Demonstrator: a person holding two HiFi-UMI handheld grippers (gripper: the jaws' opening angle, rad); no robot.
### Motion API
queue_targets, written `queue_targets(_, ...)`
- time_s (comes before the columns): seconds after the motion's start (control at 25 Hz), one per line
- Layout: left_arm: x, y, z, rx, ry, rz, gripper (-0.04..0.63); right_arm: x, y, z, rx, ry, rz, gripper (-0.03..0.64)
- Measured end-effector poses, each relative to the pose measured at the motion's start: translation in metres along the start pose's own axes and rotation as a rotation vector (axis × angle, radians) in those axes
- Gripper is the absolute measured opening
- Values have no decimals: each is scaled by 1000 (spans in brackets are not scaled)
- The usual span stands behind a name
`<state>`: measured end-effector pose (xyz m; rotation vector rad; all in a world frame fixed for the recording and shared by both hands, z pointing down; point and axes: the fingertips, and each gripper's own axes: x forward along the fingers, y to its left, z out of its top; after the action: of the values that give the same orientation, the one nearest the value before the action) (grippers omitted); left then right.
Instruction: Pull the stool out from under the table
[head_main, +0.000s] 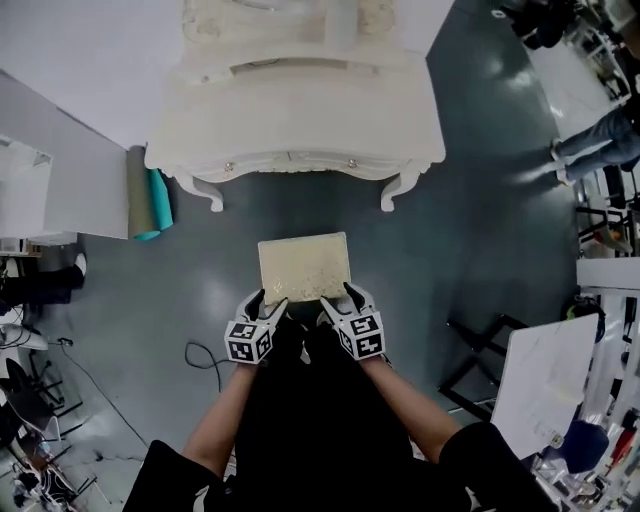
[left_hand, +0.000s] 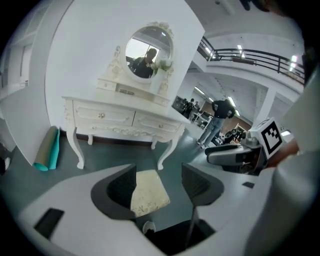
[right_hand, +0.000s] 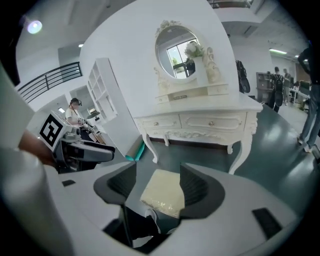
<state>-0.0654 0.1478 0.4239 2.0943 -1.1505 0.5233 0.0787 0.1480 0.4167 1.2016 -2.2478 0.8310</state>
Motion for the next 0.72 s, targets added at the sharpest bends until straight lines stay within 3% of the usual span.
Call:
queue_targets(0.12, -16, -10, 30, -9, -57, -8, 299, -9, 14, 32, -7, -44, 15, 287)
queue_targets(0.32, -42, -41, 79, 96, -147, -13, 299, -27, 32, 91, -33, -131, -4, 287)
queue_targets(0.56, -67, -75, 142, 93, -257, -101, 298, -52, 57, 165, -39, -265, 4, 268)
queue_targets(0.72, -86, -76, 179, 87, -324, -132, 291, -71, 75, 208, -55, -358, -4, 225)
